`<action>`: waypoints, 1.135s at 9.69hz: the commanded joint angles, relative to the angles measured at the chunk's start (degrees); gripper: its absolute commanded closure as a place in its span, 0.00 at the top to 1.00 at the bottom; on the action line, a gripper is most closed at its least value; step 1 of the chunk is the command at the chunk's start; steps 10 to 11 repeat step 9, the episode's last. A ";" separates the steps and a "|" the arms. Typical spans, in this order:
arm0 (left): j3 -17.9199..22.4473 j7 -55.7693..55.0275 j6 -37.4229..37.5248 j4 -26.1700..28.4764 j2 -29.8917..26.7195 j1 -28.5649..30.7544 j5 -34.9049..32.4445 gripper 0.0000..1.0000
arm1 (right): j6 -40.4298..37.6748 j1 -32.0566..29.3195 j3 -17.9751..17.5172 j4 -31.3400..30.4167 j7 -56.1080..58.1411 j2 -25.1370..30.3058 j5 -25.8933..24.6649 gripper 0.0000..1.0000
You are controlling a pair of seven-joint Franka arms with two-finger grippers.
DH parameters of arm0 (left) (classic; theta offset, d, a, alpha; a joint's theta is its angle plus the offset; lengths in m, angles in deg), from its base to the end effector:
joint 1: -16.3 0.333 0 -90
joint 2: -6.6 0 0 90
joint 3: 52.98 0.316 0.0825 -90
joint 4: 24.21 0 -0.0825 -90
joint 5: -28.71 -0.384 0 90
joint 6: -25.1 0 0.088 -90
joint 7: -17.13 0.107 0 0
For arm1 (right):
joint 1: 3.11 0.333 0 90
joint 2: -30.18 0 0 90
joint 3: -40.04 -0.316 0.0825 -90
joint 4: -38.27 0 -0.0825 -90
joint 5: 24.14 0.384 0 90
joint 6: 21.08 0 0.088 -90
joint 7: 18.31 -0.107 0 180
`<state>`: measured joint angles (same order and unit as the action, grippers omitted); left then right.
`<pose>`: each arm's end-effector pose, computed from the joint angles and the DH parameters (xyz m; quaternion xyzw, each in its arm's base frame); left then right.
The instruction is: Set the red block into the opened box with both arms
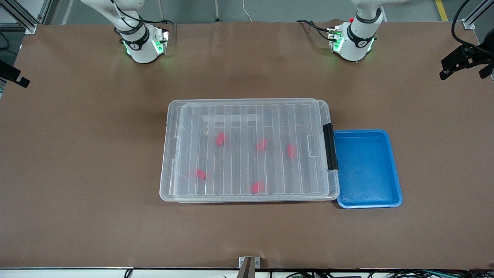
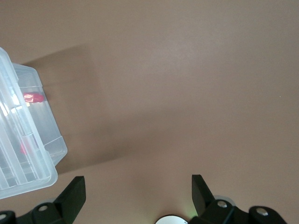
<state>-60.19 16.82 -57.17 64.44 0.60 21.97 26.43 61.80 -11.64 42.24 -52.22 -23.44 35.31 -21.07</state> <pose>0.5067 -0.0131 0.6790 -0.9996 0.0078 0.0033 0.0263 0.5053 -0.0904 0.6579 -0.9902 0.1350 0.0203 0.0294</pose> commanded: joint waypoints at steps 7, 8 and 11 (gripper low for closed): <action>-0.52 1.01 0.09 0.83 1.08 -0.66 2.98 1.00 | 0.61 0.98 -0.70 1.80 6.09 -0.30 -4.83 1.00; -0.52 1.01 0.09 0.92 1.08 -0.66 2.98 1.00 | 0.61 0.89 -0.62 1.80 6.00 -0.30 -3.96 1.00; -0.52 1.01 0.09 1.00 1.08 -0.74 2.98 1.00 | 0.61 0.54 -0.44 1.80 6.00 -0.30 -3.08 1.00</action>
